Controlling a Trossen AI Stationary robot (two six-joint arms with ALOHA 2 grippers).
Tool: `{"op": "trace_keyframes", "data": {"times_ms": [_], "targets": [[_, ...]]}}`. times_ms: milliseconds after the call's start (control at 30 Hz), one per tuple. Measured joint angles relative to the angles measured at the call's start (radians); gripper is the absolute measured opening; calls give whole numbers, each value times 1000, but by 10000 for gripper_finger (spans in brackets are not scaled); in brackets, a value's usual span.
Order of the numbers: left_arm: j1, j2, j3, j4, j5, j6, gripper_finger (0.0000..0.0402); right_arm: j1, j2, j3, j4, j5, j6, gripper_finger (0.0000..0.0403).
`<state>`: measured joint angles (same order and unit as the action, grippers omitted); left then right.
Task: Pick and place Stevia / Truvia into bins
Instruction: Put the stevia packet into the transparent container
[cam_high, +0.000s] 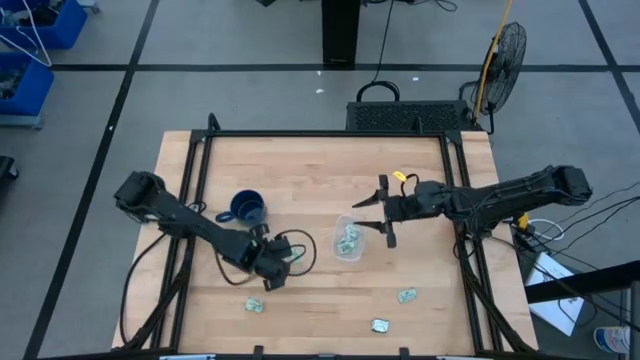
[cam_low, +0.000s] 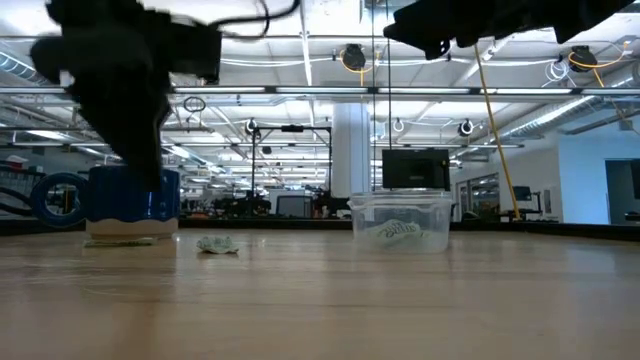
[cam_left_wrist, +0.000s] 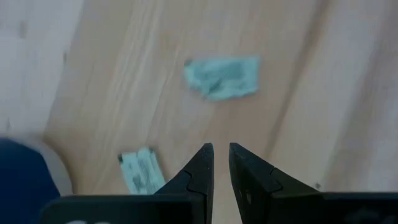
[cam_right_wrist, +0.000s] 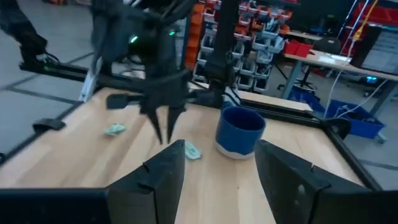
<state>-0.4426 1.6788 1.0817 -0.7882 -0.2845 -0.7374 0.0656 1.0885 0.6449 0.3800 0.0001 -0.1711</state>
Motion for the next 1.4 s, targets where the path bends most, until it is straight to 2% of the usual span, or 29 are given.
{"op": "trace_keyframes", "data": {"times_ms": [233, 467, 667, 900, 1400], "targets": [[-12, 119, 0, -87, 4, -158, 58, -34, 0, 0, -2, -1, -50, 187], [-14, 188, 5, -139, -17, -187, 58, -41, 0, 0, -23, -1, -49, 187], [-13, 176, 1, -162, -31, -185, 58, -40, 0, 0, -35, -1, 14, 187], [-11, 158, -1, -284, -65, -230, 58, -40, 0, 0, -87, -1, 32, 187], [-6, 158, -1, -255, -66, -181, 58, -40, 0, 0, -102, -2, 73, 187]]}}
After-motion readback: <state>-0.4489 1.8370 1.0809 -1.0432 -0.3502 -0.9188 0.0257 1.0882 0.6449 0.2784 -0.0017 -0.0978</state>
